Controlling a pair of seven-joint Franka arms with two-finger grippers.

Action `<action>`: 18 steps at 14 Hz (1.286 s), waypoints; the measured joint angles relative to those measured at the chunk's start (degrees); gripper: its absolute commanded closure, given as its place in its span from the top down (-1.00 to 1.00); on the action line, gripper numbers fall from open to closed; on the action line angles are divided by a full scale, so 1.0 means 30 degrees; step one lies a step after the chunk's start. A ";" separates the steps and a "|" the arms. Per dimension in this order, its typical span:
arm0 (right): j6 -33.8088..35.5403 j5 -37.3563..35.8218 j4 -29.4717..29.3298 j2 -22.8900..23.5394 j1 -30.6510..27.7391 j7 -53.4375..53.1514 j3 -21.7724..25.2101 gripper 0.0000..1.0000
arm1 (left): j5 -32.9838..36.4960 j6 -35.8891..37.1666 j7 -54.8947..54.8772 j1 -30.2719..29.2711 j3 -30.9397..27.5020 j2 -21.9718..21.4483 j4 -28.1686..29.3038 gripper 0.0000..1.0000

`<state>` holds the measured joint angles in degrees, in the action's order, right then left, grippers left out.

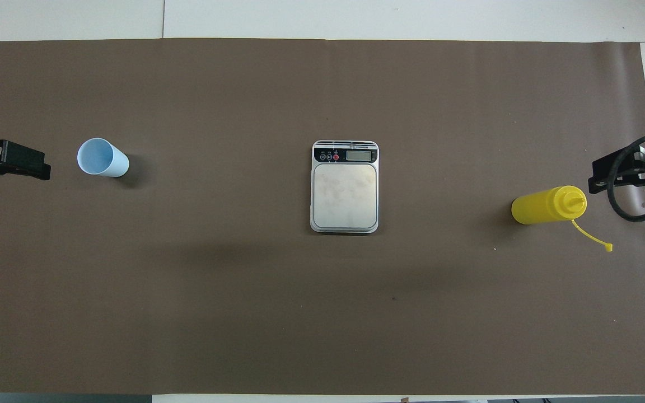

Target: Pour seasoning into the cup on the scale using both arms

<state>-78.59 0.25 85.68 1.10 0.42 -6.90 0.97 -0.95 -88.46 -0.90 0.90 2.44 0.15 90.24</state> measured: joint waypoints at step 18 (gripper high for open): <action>-0.1822 0.1183 -0.0019 0.0011 -0.1851 -0.0107 0.0213 1.00 | 0.0017 -0.9482 -0.0278 -0.1391 -0.0072 0.1878 0.5363 1.00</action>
<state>-84.06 3.80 85.63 1.13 -5.14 -7.22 1.61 -0.90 -116.90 -1.73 -3.28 2.22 5.79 106.33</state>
